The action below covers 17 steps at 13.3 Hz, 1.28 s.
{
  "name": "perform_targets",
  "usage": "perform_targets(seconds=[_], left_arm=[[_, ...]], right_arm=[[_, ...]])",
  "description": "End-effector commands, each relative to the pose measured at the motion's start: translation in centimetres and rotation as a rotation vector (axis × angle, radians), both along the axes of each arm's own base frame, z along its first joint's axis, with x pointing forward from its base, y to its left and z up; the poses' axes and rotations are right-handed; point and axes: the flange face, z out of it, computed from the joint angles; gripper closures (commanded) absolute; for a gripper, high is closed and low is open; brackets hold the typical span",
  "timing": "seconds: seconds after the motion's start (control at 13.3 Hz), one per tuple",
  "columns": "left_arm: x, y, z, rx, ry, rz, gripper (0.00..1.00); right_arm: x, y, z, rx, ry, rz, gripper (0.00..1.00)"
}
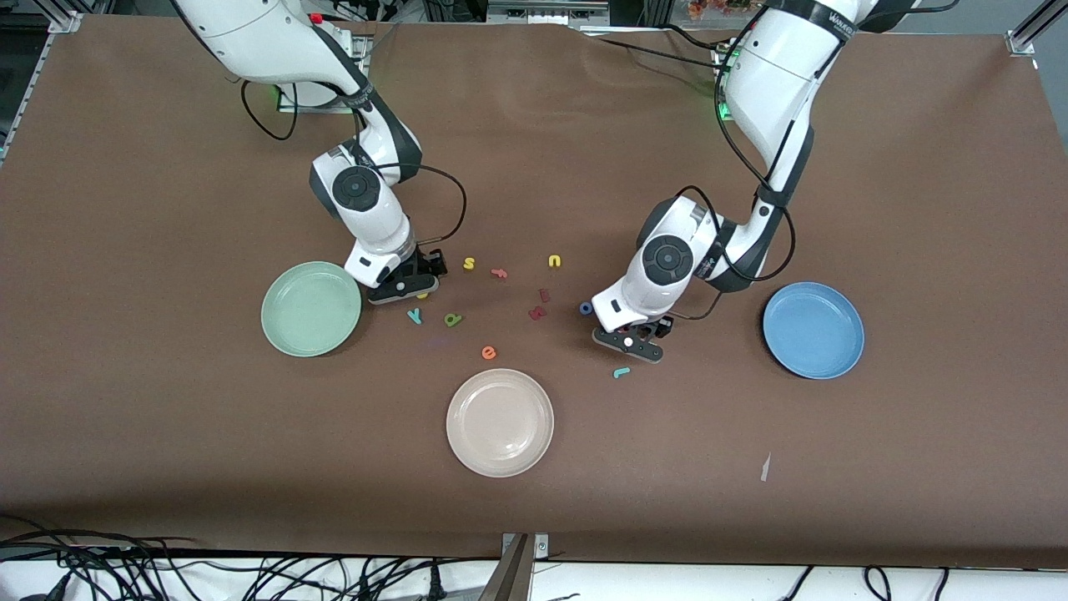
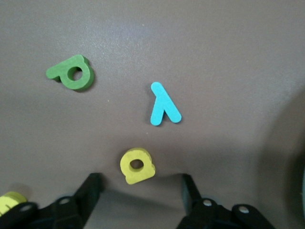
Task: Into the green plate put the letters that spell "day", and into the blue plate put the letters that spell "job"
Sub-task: 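Grasp yellow 'a' with the right gripper while the left gripper grasps pink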
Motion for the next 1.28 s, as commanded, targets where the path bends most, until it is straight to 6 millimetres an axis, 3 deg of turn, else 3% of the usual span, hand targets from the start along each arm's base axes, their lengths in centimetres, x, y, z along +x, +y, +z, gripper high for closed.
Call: perform_targets(seconds=[0.0, 0.23, 0.6, 0.83, 1.21], left_arm=[[-0.7, 0.3, 1.1, 0.022, -0.020, -0.011, 0.37], [-0.4, 0.3, 1.0, 0.021, -0.024, 0.001, 0.41], [-0.1, 0.0, 0.8, 0.016, -0.033, 0.016, 0.57], [-0.1, 0.1, 0.2, 0.020, -0.027, 0.017, 0.65], [0.3, 0.7, 0.0, 0.021, -0.025, 0.028, 0.87]], right_arm=[[0.6, 0.7, 0.3, 0.011, -0.025, 0.005, 0.31], [1.2, 1.2, 1.1, 0.021, -0.042, 0.007, 0.32], [0.9, 1.4, 0.6, 0.017, -0.034, 0.013, 0.34], [0.8, 1.4, 0.1, 0.015, -0.028, 0.013, 0.48], [0.8, 1.4, 0.0, 0.009, -0.030, 0.025, 0.86]])
